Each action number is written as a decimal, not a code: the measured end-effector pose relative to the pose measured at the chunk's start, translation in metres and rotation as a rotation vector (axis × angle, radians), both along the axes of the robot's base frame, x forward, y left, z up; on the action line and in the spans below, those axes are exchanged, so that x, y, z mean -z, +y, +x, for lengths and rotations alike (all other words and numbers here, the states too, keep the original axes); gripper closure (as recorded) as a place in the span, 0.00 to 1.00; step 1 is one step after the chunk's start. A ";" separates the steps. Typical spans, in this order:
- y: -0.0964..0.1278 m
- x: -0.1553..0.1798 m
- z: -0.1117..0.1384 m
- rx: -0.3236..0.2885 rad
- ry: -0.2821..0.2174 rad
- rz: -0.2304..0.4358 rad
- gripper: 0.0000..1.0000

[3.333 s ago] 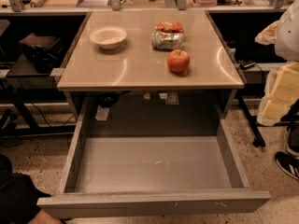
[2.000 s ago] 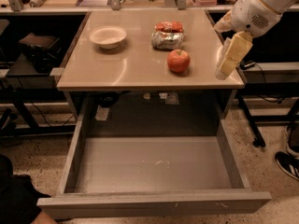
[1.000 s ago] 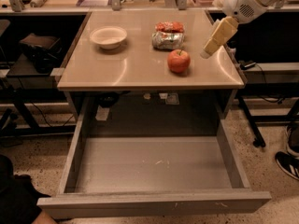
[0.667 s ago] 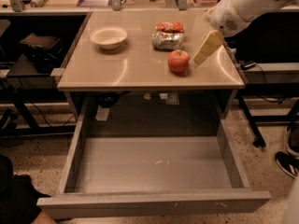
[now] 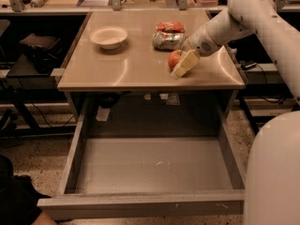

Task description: Place apple into top drawer

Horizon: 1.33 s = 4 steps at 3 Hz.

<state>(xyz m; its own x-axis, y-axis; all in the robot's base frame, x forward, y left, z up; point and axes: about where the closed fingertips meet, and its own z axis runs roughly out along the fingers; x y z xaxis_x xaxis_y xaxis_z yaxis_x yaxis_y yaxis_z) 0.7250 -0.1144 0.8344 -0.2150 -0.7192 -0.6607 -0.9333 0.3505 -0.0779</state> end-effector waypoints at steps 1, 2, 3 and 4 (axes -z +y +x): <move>0.000 0.000 0.000 0.000 0.000 0.000 0.00; 0.000 0.000 0.000 0.000 0.000 0.000 0.18; 0.000 0.000 0.000 0.000 0.000 0.000 0.42; 0.000 0.000 0.000 0.000 0.000 0.000 0.65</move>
Offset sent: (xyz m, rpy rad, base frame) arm 0.0000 0.0000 0.0000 0.0000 0.0000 0.0000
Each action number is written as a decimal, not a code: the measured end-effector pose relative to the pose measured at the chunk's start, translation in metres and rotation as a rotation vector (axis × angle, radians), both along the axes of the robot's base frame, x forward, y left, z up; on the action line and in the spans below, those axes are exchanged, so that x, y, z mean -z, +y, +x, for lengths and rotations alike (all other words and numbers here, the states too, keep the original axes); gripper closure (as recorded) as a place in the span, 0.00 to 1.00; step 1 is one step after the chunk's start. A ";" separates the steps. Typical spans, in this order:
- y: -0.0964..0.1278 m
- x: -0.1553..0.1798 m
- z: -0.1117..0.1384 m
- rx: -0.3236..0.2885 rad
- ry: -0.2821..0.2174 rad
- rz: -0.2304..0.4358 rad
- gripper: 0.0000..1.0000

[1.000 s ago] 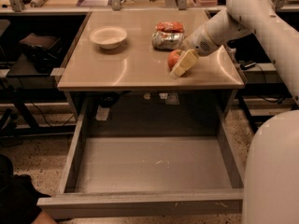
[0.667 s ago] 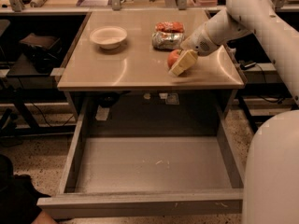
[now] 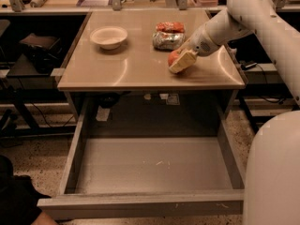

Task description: Place apple into top drawer

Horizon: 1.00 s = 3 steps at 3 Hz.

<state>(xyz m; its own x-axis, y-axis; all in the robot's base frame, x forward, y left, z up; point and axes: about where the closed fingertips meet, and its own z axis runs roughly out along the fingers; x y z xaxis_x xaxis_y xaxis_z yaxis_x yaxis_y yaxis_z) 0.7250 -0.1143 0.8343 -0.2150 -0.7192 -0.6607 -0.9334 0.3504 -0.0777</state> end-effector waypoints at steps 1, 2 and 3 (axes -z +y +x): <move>-0.004 0.000 -0.011 0.004 -0.004 0.003 0.87; -0.015 -0.044 -0.047 0.043 -0.108 0.062 1.00; -0.006 -0.107 -0.102 0.107 -0.235 0.175 1.00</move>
Offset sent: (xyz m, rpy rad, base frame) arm -0.1686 -0.0760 0.0251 0.1299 -0.1304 -0.1895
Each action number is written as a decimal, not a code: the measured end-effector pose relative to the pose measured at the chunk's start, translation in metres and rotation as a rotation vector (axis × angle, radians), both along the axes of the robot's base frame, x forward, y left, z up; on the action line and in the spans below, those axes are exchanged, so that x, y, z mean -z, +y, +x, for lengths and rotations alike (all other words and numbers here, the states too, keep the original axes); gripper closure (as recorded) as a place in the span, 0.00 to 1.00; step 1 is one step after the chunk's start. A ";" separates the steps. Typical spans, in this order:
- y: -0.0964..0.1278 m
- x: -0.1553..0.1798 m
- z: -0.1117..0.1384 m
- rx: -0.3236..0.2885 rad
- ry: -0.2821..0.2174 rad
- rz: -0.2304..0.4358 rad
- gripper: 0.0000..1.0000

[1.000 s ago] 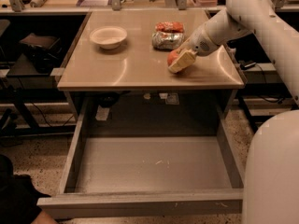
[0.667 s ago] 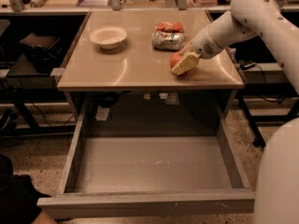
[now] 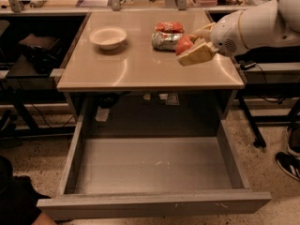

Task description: Place apple into top drawer

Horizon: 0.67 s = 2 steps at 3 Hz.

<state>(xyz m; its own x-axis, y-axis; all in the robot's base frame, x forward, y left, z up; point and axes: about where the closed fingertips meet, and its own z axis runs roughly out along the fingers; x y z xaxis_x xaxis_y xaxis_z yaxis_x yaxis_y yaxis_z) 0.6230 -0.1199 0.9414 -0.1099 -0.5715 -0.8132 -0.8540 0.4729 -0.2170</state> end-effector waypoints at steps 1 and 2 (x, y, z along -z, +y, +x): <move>-0.025 0.005 -0.050 0.114 -0.002 0.048 1.00; -0.057 0.044 -0.076 0.173 0.068 0.035 1.00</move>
Offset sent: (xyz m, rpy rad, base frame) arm -0.0398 -0.0171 0.0021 0.0439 -0.0131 -0.0913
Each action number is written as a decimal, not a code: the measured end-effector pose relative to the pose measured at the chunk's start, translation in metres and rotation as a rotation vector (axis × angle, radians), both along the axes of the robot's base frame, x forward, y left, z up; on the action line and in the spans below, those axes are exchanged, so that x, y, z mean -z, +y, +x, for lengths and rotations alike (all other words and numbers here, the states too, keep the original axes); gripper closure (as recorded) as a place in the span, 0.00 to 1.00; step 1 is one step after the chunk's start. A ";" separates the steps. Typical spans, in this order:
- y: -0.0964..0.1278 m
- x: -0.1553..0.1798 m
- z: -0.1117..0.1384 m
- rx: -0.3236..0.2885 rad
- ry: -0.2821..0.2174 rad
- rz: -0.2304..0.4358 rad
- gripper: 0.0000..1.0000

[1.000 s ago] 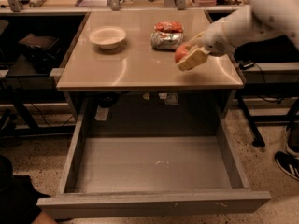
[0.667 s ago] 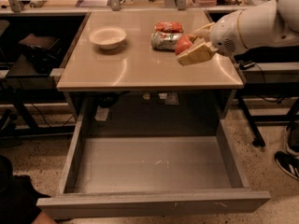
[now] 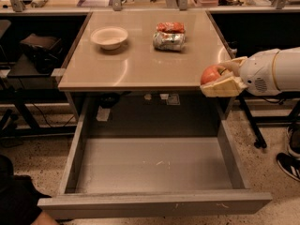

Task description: Place apple into top drawer

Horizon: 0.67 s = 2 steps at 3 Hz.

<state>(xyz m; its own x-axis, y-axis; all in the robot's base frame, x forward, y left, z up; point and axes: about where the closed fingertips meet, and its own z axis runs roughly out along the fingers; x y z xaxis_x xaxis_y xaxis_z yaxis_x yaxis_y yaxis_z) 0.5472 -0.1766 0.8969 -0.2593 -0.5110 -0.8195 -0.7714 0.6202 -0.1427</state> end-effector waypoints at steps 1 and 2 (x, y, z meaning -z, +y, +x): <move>0.000 0.000 0.000 0.000 0.000 0.000 1.00; 0.019 0.029 -0.004 -0.009 0.015 -0.034 1.00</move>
Offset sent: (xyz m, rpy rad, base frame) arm -0.0120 0.0503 -0.0854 -0.1015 0.0447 0.0161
